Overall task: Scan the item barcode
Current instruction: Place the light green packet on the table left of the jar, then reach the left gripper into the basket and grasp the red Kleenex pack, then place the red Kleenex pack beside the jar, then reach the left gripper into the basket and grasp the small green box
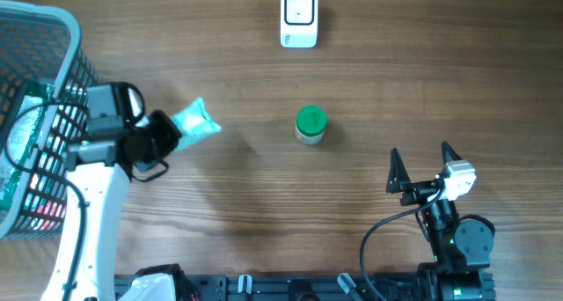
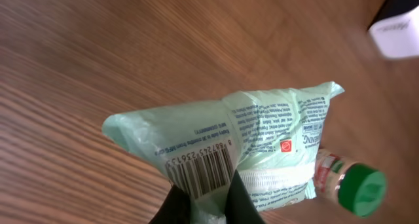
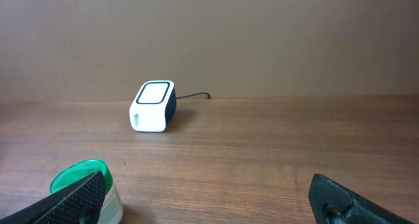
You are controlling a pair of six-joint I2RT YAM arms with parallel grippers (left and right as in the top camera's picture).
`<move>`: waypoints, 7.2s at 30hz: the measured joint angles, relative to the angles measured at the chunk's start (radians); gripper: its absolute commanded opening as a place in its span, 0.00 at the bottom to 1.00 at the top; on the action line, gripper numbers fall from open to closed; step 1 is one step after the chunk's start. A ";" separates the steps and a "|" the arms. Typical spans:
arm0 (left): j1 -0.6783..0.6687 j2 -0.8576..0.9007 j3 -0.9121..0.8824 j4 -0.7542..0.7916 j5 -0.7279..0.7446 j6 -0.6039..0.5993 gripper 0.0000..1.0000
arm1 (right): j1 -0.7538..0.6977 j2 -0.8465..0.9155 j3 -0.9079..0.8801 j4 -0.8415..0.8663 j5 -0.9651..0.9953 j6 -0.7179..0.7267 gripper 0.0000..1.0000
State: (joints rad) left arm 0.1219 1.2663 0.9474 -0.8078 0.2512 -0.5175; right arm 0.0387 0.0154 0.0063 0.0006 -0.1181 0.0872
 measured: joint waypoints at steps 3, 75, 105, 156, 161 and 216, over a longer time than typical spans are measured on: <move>-0.042 0.000 -0.070 0.082 0.000 -0.003 0.04 | 0.000 0.000 0.000 0.000 0.000 0.000 1.00; 0.738 0.393 0.104 0.012 -0.367 -0.401 0.32 | 0.000 0.000 0.000 0.000 0.000 0.000 1.00; 0.598 0.027 0.866 -0.507 0.051 -0.217 0.04 | 0.000 0.000 0.000 0.000 0.000 0.000 1.00; 0.121 0.136 0.995 -0.396 -0.501 -0.203 1.00 | 0.000 0.000 0.000 0.000 0.001 0.000 1.00; 0.489 0.222 0.991 -0.515 -0.354 -0.244 1.00 | 0.000 0.000 0.000 0.000 0.000 0.000 1.00; 0.478 0.764 0.562 -0.319 -0.287 -0.265 1.00 | 0.000 0.000 0.000 0.000 0.001 0.000 1.00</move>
State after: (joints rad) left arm 0.5999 2.0300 1.5097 -1.1271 -0.0360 -0.7826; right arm 0.0387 0.0154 0.0063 0.0002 -0.1173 0.0875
